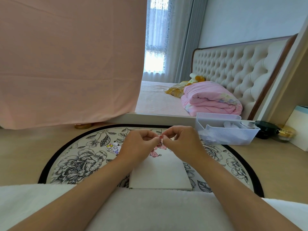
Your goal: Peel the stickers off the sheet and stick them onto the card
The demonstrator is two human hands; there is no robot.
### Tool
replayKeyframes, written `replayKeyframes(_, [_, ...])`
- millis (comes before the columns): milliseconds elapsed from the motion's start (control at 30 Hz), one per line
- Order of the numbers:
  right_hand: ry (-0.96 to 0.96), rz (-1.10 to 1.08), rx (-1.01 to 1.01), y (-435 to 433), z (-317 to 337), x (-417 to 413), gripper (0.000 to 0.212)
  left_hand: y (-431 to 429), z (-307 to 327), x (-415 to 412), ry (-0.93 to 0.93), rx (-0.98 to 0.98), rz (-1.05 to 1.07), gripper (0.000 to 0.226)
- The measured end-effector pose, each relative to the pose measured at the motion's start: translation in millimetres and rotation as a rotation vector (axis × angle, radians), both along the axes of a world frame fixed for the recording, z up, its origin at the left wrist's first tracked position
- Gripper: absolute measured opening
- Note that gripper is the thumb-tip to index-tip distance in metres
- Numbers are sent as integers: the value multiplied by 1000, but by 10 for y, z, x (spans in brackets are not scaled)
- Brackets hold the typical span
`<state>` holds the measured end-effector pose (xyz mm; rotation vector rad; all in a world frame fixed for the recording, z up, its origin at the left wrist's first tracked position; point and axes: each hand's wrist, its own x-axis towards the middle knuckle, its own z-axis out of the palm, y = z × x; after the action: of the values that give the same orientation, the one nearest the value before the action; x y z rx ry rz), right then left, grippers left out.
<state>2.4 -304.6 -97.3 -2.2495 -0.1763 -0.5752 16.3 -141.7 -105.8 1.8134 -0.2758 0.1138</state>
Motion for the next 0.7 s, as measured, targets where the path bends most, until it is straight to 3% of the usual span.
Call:
replayKeyframes(133, [-21, -2, 3, -4, -22, 8, 8, 5, 3, 3, -4, 3, 4, 11])
replayKeyframes(400, [-238, -112, -245, 58, -79, -22, 4, -13, 1, -31, -35, -16, -2, 15])
replayKeyframes(467, [-165, -50, -123, 70, -60, -13, 7, -7, 2, -29, -36, -27, 3, 14])
replayKeyframes(600, [179, 157, 391, 52, 62, -36, 12, 54, 26, 13, -21, -84, -6, 7])
replayKeyframes(700, [367, 237, 526, -41, 89, -54, 14, 80, 45, 25, -18, -82, -77, 6])
